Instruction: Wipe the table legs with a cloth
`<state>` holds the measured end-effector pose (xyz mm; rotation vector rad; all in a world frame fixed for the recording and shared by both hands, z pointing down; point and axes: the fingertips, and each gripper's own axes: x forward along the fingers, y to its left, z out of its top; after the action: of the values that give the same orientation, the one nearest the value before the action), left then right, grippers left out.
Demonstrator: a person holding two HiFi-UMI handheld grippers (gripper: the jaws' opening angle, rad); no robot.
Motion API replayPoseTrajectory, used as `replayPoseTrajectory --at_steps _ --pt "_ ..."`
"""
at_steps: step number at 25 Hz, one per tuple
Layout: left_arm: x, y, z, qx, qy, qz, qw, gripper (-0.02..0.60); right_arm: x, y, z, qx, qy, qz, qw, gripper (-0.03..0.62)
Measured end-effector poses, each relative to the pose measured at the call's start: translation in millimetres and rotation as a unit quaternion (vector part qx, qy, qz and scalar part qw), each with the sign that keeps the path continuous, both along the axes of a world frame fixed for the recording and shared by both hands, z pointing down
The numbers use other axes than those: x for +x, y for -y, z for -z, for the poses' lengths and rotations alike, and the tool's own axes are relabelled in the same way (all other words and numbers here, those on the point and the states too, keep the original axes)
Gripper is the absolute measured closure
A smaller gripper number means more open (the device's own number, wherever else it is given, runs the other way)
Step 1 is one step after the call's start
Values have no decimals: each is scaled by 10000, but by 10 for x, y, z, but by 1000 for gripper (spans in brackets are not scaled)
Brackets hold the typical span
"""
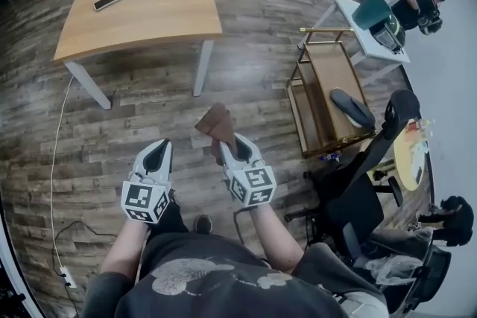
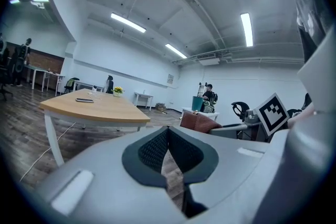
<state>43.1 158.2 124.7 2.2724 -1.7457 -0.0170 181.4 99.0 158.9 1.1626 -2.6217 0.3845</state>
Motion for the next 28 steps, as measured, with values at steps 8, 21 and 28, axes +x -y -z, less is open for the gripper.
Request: replayPoseTrajectory --at_steps 8,21,28 --pt "380 -637 109 90 8 281 9996 561 258 -558 -40 242 -416 526 9975 510" --pt "454 -950 248 230 27 522 9984 561 652 -764 184 311 -227 123 9992 513" --pt "562 -980 274 273 38 482 9985 561 704 -824 131 231 -202 151 9994 513"
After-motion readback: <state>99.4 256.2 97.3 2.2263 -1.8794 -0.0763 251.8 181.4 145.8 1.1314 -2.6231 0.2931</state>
